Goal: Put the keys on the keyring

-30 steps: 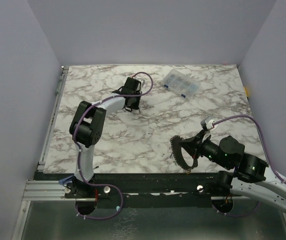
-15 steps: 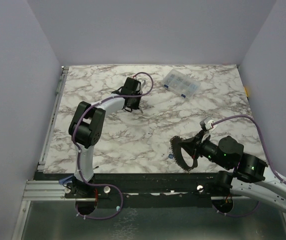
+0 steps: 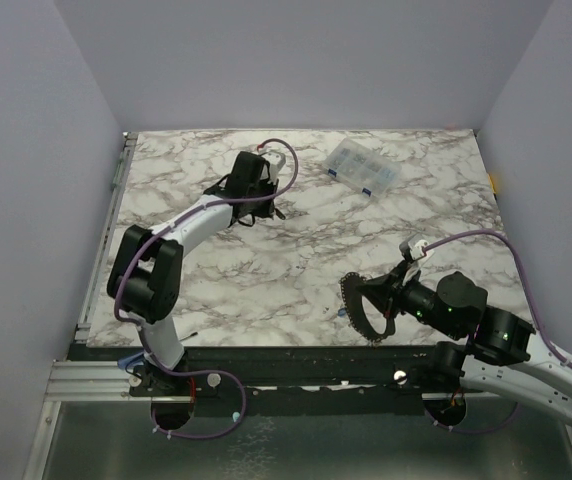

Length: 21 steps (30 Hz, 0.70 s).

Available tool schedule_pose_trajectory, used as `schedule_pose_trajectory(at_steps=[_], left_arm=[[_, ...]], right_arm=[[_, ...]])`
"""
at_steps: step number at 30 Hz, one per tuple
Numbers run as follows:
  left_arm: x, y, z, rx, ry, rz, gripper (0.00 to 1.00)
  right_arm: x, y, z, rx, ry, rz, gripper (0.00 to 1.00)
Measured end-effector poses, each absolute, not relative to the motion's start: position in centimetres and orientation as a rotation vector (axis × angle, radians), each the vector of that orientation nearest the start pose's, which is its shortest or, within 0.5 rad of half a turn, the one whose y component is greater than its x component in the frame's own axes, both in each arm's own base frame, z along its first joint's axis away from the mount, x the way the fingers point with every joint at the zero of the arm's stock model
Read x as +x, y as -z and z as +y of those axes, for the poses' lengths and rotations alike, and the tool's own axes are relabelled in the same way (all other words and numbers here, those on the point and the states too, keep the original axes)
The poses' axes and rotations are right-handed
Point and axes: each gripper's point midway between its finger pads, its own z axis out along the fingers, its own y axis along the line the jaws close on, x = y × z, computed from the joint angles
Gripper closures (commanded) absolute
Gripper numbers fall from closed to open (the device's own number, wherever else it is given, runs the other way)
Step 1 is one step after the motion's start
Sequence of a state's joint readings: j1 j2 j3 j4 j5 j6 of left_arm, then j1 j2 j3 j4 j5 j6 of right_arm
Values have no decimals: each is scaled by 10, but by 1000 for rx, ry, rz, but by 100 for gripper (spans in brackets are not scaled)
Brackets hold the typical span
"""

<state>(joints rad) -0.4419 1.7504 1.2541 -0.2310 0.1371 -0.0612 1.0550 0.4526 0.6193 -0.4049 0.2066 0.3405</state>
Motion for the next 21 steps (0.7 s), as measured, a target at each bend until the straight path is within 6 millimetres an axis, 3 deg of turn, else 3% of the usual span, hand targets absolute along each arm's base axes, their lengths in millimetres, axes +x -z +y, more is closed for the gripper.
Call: schedule_pose_trajectory(at_steps=[9,13,18,21], left_arm=[[378,-184,-225,708,474,2038,100],[352,-190,-234,861,442,1934,100],[308,-181,-255,1167,397,1768,100],[303,-189,-260,1271,364,1661,100]], right_arm=[[136,-235,215,-563,-834,1823,99],[131,-243,223,-599,-872,1825,99],[129,-265,233,-631,-910,1828,99],[128,-270,238,-647,-914,1850,99]])
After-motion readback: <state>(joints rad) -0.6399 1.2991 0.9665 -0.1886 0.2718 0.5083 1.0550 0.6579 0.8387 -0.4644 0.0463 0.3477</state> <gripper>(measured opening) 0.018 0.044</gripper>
